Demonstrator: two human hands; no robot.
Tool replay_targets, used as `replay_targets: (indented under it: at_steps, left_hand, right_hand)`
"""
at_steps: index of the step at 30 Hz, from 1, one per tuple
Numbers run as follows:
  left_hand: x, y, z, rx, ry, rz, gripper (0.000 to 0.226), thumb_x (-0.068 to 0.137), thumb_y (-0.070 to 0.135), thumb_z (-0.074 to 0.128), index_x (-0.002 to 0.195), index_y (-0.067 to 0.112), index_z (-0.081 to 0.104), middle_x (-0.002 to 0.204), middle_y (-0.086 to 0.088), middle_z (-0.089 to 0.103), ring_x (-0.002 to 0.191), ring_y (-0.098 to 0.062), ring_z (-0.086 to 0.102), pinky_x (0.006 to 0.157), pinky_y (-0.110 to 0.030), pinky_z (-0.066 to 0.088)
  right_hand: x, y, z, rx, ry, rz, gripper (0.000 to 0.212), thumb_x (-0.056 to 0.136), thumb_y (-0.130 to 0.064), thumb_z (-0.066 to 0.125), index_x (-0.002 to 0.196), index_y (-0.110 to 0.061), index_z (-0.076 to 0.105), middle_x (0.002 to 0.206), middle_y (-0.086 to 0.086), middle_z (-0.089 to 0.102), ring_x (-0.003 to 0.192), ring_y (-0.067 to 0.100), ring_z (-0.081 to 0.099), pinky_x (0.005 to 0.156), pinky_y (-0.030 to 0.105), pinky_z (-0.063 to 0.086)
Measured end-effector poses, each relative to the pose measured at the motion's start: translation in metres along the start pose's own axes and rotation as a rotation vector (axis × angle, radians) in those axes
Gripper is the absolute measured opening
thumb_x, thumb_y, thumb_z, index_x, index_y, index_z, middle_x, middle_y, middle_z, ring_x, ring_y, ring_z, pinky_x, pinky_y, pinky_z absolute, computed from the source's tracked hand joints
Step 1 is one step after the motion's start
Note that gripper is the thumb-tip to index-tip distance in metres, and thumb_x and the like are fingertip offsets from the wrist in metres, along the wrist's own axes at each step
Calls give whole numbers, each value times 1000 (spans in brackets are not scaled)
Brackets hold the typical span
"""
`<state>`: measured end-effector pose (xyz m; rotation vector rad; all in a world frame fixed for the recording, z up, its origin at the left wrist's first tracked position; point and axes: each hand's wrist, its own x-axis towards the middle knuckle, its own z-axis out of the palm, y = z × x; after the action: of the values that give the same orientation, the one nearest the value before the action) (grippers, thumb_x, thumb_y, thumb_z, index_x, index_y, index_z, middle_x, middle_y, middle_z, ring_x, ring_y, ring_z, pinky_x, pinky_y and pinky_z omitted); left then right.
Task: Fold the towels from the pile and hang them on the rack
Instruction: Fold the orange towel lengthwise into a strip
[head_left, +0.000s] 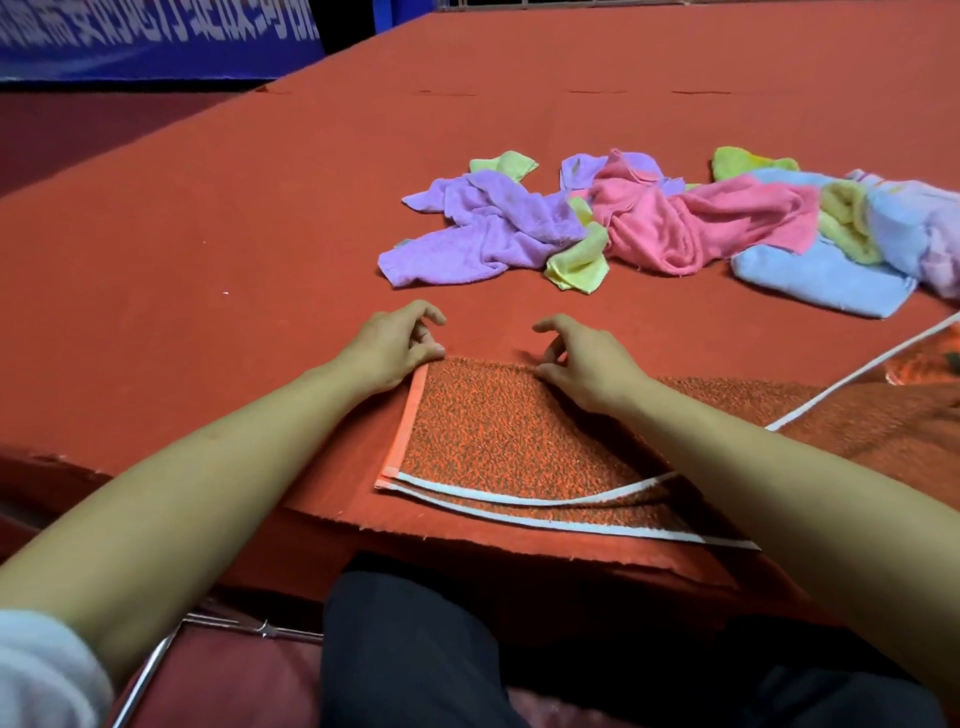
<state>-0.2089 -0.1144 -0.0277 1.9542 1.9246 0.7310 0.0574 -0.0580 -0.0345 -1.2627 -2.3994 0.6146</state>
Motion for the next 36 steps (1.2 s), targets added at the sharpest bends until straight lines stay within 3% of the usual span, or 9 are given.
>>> replay_targets:
  at_steps: [4, 8, 15, 19, 22, 25, 29, 33, 36]
  left_hand:
    - [-1, 5, 1, 144, 21, 61, 29, 86, 27, 74, 112, 21, 63, 91, 13, 63, 86, -14, 57, 80, -25, 39]
    - [11, 60, 13, 46, 106, 175, 25, 87, 22, 72, 110, 18, 64, 93, 12, 63, 81, -13, 57, 78, -25, 41]
    - [51, 225, 109, -239, -149, 307, 22, 86, 19, 72, 106, 24, 63, 84, 10, 67, 82, -10, 66, 79, -23, 49]
    - [73, 297, 163, -240, -209, 286, 29, 86, 24, 72, 112, 19, 62, 92, 4, 69, 90, -14, 65, 84, -27, 48]
    - [89, 324, 192, -142, -263, 226, 42, 84, 37, 74, 118, 16, 60, 104, -1, 70, 97, -17, 65, 84, -27, 46]
    - [99, 337, 209, -92, -322, 174, 53, 79, 51, 74, 119, 20, 57, 96, 5, 67, 96, -17, 64, 88, -31, 48]
    - [106, 345, 223, -130, -376, 153, 52, 75, 38, 81, 116, 20, 56, 87, 7, 72, 78, -11, 65, 67, -25, 45]
    - [111, 355, 224, -183, -209, 215, 38, 79, 17, 73, 115, 16, 60, 70, 10, 65, 64, -5, 58, 63, -19, 43]
    - [117, 363, 213, -343, -128, 228, 34, 81, 18, 73, 112, 22, 59, 72, 9, 66, 71, -9, 60, 72, -26, 47]
  right_hand:
    - [-12, 12, -21, -18, 59, -65, 56, 83, -24, 70, 135, -26, 47, 98, -14, 61, 97, 24, 62, 90, 46, 48]
    - [-37, 47, -60, -24, 179, -62, 50, 85, -18, 69, 131, -24, 51, 91, -17, 60, 89, 21, 63, 85, 41, 50]
    - [-104, 159, -142, -87, 357, 159, 38, 87, -10, 65, 123, -18, 60, 92, -8, 66, 79, 9, 53, 80, 29, 43]
    - [-128, 226, -189, -239, 475, 283, 44, 80, -7, 59, 121, -22, 63, 109, 1, 69, 98, 29, 61, 89, 40, 48]
    - [-128, 258, -221, -506, 381, 307, 59, 78, -4, 57, 132, -27, 57, 129, 5, 60, 114, 37, 49, 94, 48, 45]
    - [-115, 274, -238, -596, 199, 335, 69, 80, -7, 54, 141, -36, 45, 141, -1, 52, 127, 32, 41, 100, 51, 37]
    - [-99, 281, -244, -639, 105, 330, 66, 84, -6, 48, 141, -37, 43, 123, -2, 64, 117, 29, 53, 92, 44, 35]
    - [-98, 280, -263, -550, 384, 288, 48, 89, -13, 52, 136, -26, 52, 111, 13, 68, 106, 37, 59, 87, 45, 43]
    - [-110, 274, -289, -307, 559, 272, 48, 84, -21, 57, 132, -24, 54, 105, 7, 72, 101, 34, 63, 86, 41, 47]
